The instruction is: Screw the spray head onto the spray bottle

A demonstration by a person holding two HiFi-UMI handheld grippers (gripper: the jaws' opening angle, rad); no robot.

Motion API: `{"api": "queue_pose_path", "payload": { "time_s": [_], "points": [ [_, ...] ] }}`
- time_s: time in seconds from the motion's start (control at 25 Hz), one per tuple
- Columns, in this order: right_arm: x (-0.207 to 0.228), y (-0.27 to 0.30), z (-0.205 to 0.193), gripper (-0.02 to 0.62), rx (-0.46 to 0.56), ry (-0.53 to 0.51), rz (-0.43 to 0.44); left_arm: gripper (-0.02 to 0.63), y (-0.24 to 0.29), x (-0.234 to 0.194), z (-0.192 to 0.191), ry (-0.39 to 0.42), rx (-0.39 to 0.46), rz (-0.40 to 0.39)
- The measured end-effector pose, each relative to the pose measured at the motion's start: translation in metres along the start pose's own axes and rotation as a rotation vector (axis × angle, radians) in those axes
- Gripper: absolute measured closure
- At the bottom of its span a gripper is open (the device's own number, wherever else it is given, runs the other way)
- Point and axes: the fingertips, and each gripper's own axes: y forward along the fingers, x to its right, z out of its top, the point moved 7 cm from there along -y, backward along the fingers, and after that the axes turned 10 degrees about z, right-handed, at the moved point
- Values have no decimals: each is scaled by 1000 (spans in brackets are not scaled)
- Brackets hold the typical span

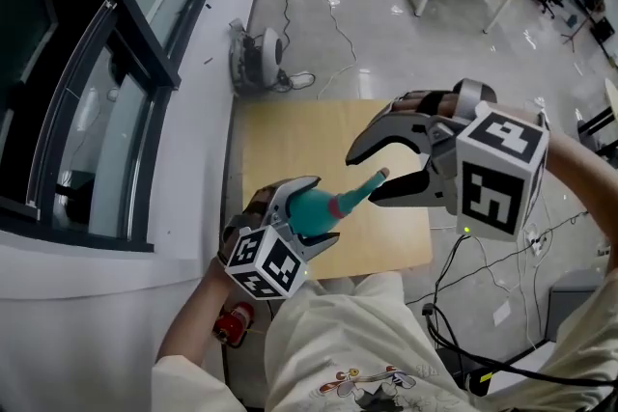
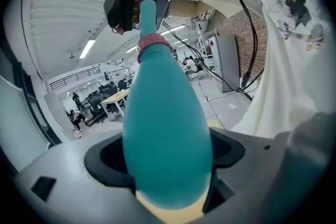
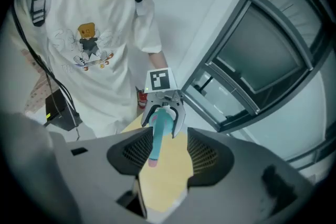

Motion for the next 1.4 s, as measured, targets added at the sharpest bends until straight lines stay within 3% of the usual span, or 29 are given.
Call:
{"api": "queue_pose_path", "payload": {
  "time_s": [0.2,0.32,0.6,0.88,1.0,1.08,1.24,1.4],
  "points": [
    [-2,28,1,401,-31,21,151,179,4,4,-7,-17,0,-5],
    [0,37,0,463,-20,50,173,179,4,3,-8,-37,7,11],
    [-5,41,1,503,-16,57,199,179,9,3,-2,-25,4,23],
    [-13,51,6,506,-214,-154,144,179,17,7,-6,-91,-118,-42],
    [-16,55,5,506,-260,-185,150,179,19,10,-6,-92,-133,-52],
    [-14,57,4,506,-251,-138,159,179,18,10,-8,-92,-133,-28],
    [-9,56,1,506,-187,51,175,180,17,10,-8,-97,-149,60],
    [-3,61,-5,506,-152,288,164,180,19,9,-12,-95,-223,221]
  ]
}}
